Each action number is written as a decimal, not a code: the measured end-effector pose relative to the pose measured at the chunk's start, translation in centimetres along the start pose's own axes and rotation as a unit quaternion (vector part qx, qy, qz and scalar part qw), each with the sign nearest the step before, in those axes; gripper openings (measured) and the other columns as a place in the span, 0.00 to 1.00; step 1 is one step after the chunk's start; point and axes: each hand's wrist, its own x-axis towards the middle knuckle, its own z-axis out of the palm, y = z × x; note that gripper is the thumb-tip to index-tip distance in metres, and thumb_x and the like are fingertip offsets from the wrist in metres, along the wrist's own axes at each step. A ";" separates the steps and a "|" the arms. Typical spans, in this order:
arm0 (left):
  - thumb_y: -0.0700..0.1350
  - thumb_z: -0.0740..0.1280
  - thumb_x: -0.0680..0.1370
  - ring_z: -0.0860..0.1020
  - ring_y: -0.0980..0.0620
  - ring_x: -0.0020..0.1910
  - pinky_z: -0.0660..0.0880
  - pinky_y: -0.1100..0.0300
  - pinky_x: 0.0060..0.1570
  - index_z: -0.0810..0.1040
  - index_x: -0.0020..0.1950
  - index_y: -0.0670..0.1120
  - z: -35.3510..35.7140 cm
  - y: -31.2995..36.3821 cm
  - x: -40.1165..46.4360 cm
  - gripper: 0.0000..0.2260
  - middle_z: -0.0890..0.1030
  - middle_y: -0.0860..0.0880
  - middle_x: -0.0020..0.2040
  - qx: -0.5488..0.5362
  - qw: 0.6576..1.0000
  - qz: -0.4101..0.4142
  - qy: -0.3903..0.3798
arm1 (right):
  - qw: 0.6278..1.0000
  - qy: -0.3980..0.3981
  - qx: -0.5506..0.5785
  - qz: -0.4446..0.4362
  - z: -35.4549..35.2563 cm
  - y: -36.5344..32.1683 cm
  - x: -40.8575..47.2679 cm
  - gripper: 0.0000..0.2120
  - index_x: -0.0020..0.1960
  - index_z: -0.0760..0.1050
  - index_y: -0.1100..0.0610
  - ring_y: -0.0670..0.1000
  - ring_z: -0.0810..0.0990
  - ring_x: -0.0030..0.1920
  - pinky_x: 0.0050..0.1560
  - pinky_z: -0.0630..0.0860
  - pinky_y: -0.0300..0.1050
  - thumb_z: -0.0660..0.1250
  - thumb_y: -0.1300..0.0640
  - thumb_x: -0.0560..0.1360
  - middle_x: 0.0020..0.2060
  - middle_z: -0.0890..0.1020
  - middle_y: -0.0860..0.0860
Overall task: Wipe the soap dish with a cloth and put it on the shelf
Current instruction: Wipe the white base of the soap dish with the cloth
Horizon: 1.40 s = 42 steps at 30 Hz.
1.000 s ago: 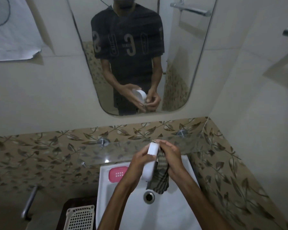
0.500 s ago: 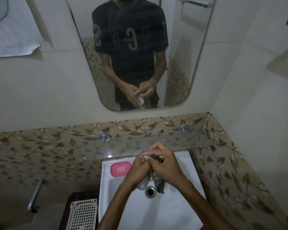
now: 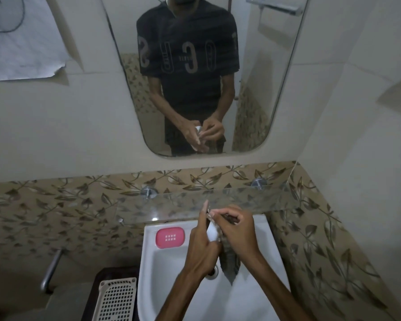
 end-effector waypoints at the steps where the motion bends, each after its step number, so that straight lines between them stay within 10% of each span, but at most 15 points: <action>1: 0.49 0.66 0.76 0.81 0.72 0.50 0.78 0.71 0.47 0.52 0.84 0.58 -0.1 0.0 0.1 0.39 0.81 0.76 0.52 -0.007 1.000 -0.001 0.005 | 0.998 -0.016 -0.020 -0.049 0.1 -0.1 -0.4 0.06 0.47 0.87 0.48 0.46 0.84 0.45 0.46 0.80 0.36 0.77 0.59 0.74 0.41 0.85 0.45; 10: 0.41 0.68 0.69 0.82 0.62 0.56 0.80 0.67 0.49 0.56 0.83 0.59 -0.8 1.0 0.2 0.44 0.80 0.72 0.60 0.002 0.998 0.058 0.032 | 0.992 0.006 0.078 0.103 0.7 1.0 0.7 0.06 0.46 0.86 0.49 0.46 0.87 0.47 0.44 0.82 0.36 0.73 0.57 0.78 0.45 0.88 0.47; 15: 0.34 0.66 0.66 0.84 0.52 0.51 0.81 0.52 0.49 0.61 0.82 0.56 -1.1 2.5 0.8 0.45 0.79 0.56 0.70 0.010 0.994 0.105 0.038 | 0.903 0.016 0.250 0.349 1.6 1.7 0.0 0.10 0.51 0.85 0.61 0.58 0.88 0.45 0.43 0.85 0.50 0.66 0.58 0.81 0.46 0.88 0.62; 17: 0.35 0.65 0.64 0.80 0.56 0.64 0.73 0.47 0.68 0.64 0.80 0.57 -1.3 2.7 1.2 0.45 0.77 0.58 0.73 0.066 0.989 0.131 0.016 | 0.871 -0.018 0.309 0.381 1.7 1.5 -0.1 0.14 0.57 0.84 0.65 0.60 0.87 0.51 0.54 0.83 0.58 0.64 0.57 0.82 0.52 0.86 0.66; 21: 0.37 0.67 0.65 0.66 0.53 0.79 0.55 0.38 0.80 0.71 0.76 0.55 -1.5 2.5 1.1 0.38 0.74 0.59 0.75 0.124 0.977 0.173 0.023 | 0.873 -0.061 0.305 0.376 0.9 1.0 0.6 0.14 0.57 0.83 0.65 0.59 0.84 0.53 0.57 0.79 0.54 0.62 0.57 0.83 0.53 0.84 0.64; 28: 0.54 0.73 0.66 0.70 0.73 0.66 0.75 0.69 0.59 0.58 0.74 0.73 -3.5 3.7 0.5 0.41 0.65 0.61 0.75 -0.034 0.985 -0.050 -0.164 | 0.949 -0.051 0.236 0.201 -1.0 0.0 1.9 0.09 0.53 0.82 0.59 0.55 0.81 0.45 0.42 0.81 0.45 0.63 0.61 0.83 0.47 0.83 0.59; 36: 0.43 0.76 0.64 0.74 0.52 0.73 0.75 0.55 0.67 0.69 0.75 0.53 -4.3 4.6 1.5 0.40 0.75 0.51 0.73 -0.106 0.960 -0.091 -0.242 | 0.994 -0.066 0.081 0.019 -1.6 -1.8 2.4 0.09 0.47 0.84 0.44 0.43 0.84 0.47 0.49 0.81 0.37 0.68 0.56 0.78 0.44 0.86 0.45; 42: 0.43 0.74 0.61 0.78 0.46 0.68 0.76 0.44 0.67 0.76 0.68 0.54 -4.3 4.7 0.8 0.35 0.79 0.44 0.69 -0.165 0.955 -0.141 -0.202 | 0.998 -0.062 0.024 -0.024 -1.5 -1.3 2.1 0.12 0.47 0.83 0.52 0.47 0.85 0.48 0.52 0.82 0.43 0.68 0.67 0.80 0.44 0.87 0.47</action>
